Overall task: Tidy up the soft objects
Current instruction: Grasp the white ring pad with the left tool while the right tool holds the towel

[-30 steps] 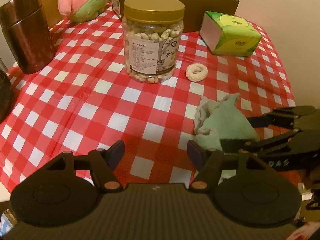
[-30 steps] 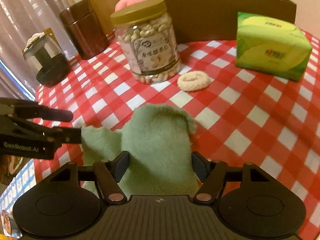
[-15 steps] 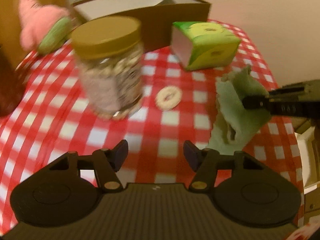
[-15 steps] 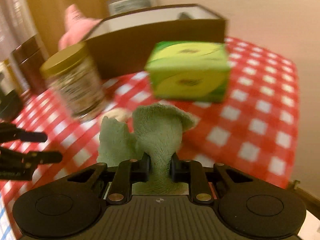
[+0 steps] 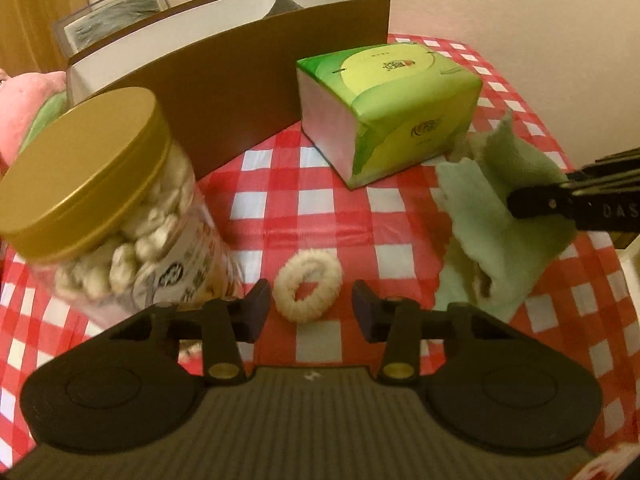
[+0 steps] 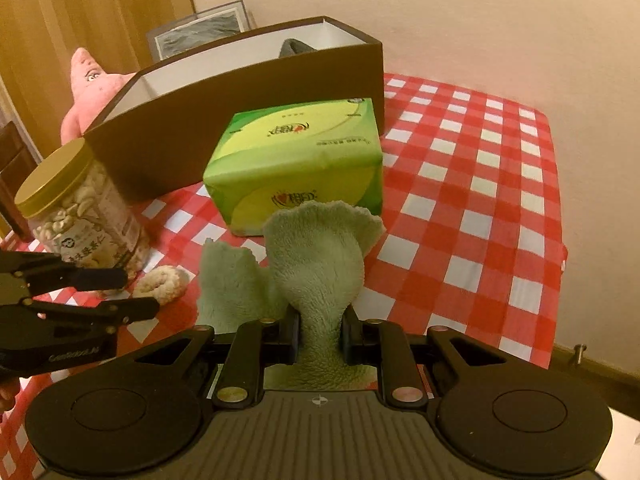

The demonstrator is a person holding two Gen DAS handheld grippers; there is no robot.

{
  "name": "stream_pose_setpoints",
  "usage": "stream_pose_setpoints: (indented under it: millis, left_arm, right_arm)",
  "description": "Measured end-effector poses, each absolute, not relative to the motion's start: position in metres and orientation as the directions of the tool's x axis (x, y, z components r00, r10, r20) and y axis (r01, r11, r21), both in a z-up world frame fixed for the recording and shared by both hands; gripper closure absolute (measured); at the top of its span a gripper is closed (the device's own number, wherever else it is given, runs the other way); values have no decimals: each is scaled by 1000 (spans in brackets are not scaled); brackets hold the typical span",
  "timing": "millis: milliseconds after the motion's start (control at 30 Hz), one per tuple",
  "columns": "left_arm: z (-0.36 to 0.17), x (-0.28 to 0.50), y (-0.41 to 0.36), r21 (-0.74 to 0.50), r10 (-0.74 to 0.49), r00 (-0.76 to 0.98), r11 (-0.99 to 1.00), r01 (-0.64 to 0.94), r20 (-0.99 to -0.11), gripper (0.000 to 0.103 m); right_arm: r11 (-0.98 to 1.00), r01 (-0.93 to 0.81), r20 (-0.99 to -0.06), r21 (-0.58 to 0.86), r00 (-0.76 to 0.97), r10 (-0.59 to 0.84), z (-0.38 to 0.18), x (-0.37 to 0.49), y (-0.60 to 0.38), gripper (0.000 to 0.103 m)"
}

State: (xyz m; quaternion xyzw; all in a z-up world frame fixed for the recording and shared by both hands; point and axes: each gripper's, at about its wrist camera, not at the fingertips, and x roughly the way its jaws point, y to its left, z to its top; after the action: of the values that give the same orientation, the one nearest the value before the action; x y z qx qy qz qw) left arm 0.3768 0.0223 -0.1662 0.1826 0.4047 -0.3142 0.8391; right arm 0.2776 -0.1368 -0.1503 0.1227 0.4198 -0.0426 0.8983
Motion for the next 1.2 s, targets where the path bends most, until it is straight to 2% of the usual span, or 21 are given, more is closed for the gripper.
stream_pose_setpoints:
  millis: [133,267,400,533,667,733,800,1200]
  left_arm:
    - [-172,385,17,49,-373,467,738,673,-801,67]
    - [-178,386,14,58,-364,470,739,671,-804,67]
    - [-184,390,14,33,-358,453,754,656,-817,82]
    - [-184,393,17,17,-359,452,768,640,-817,87]
    - [-182,390,16,41,-344,464,766,642,-816,83]
    - [-179,387,16,48,-346,475,766,641,-809,69]
    - [-175,385,15,47,-357,485,766,641,-799,65]
    - [-180,392,-8,62,-324,517,800,596,-792,66]
  right_arm:
    - [960,193,-770,202,638,33,-156,281,-140,84]
    - [951,209,-772,226,634,45,-159,282,-144,83]
    - [947,215,-774,237,631,50,-162,283,-146,83]
    - [943,221,-772,250,633,57,-163,282,-147,84]
    - [943,218,-771,253,634,60,-163,282,-148,84]
    - [943,217,-771,254,634,62,-163,281,-148,83]
    - [942,217,-770,257,635,64,-163,281,-149,83]
    - [933,263,-750,247,662,12,-158,290,-166,83]
